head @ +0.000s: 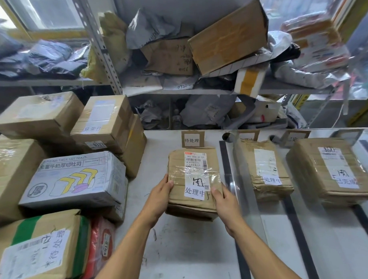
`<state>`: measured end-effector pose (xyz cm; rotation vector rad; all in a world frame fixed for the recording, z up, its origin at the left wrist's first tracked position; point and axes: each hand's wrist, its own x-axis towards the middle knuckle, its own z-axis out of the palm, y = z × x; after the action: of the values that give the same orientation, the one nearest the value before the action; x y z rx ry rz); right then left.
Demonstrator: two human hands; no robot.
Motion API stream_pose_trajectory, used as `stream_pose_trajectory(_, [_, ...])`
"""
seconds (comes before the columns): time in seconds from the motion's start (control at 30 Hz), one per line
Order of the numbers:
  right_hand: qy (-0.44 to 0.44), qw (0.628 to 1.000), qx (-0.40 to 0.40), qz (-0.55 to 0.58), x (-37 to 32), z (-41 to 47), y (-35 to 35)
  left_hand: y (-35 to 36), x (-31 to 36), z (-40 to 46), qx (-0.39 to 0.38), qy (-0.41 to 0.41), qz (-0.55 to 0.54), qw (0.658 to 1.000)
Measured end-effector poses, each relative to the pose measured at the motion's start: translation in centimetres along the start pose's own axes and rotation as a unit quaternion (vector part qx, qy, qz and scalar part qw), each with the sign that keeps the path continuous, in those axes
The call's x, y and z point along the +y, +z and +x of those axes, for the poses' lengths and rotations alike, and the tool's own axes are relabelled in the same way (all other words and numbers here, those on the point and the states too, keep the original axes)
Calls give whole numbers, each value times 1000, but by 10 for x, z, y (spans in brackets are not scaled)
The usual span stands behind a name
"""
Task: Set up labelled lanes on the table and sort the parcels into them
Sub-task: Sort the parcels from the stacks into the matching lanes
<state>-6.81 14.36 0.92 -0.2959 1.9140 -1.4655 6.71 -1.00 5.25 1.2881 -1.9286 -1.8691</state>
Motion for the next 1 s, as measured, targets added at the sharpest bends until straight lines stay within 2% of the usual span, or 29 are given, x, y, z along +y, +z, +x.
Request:
stream_pose_trajectory(0.4, [-23, 996, 84, -37, -22, -6, -23, 28, 15, 18, -23, 10, -17, 1000])
stream_pose_trajectory(0.67, [-70, 995, 57, -30, -56, -29, -65, 39, 54, -6, -23, 100, -45, 994])
stream_pose_trajectory(0.83, [-118, 989, 83, -12, -88, -70, -114, 61, 83, -35, -77, 161, -68, 982])
stream_pose_trajectory(1.0, [-118, 988, 93, -27, -86, -107, -187, 123, 94, -79, -115, 170, -98, 974])
